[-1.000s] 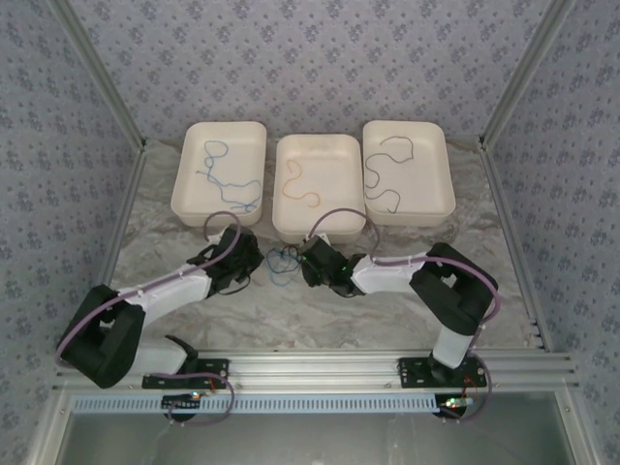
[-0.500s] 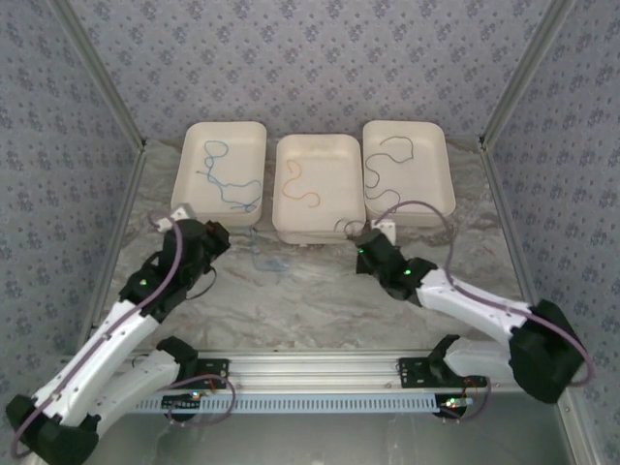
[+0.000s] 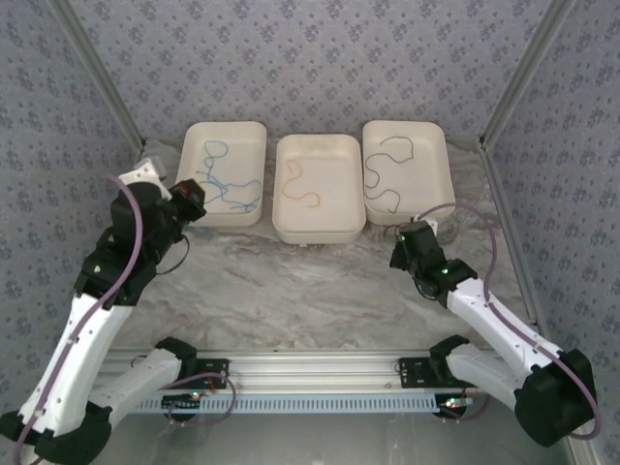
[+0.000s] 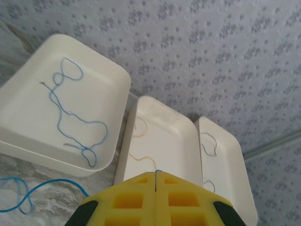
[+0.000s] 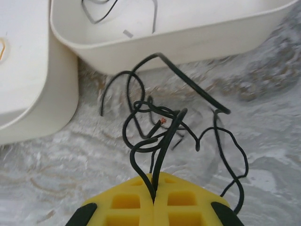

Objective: Untangle the cables

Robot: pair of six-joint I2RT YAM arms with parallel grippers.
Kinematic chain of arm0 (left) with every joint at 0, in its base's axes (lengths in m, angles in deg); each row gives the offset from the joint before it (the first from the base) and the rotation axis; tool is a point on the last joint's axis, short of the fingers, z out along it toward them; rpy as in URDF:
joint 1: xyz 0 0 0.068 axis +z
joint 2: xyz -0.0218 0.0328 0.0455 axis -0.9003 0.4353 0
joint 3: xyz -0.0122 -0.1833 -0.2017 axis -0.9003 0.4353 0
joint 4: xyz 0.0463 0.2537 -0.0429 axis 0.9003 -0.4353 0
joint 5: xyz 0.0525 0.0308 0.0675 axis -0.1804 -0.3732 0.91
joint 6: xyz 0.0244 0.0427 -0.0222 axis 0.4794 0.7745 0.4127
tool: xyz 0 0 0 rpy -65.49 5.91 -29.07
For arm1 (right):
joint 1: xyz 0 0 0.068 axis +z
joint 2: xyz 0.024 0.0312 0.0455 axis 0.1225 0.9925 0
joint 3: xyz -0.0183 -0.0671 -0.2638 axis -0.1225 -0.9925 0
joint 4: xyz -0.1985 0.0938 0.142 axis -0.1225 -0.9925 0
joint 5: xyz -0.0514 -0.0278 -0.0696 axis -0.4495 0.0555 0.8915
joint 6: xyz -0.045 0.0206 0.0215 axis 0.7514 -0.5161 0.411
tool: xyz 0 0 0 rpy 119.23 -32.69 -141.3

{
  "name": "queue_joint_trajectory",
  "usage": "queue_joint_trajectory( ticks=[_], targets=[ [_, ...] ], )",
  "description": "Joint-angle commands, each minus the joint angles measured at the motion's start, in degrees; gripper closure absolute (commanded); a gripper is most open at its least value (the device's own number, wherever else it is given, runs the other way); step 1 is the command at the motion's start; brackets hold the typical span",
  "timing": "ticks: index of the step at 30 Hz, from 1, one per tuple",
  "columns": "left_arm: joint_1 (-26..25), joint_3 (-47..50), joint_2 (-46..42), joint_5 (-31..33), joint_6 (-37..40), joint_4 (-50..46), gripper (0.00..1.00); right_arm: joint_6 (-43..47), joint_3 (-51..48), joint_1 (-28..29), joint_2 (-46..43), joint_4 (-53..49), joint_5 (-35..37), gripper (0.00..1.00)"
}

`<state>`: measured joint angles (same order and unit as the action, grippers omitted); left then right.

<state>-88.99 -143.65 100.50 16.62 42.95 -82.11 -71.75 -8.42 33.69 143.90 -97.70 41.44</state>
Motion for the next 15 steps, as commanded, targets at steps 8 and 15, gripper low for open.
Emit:
queue_joint_trajectory(
  ticks=[8, 15],
  targets=[
    [0.3, -4.6, 4.9, -11.2, 2.0, 2.5, 1.00, 3.3, 0.7, 10.5, 3.7, 4.6, -6.1, 0.53],
    [0.3, -4.4, 8.9, -20.1, -0.6, 6.4, 1.00, 14.0, -0.9, 20.3, -5.0, 14.7, -9.2, 0.40]
  ],
)
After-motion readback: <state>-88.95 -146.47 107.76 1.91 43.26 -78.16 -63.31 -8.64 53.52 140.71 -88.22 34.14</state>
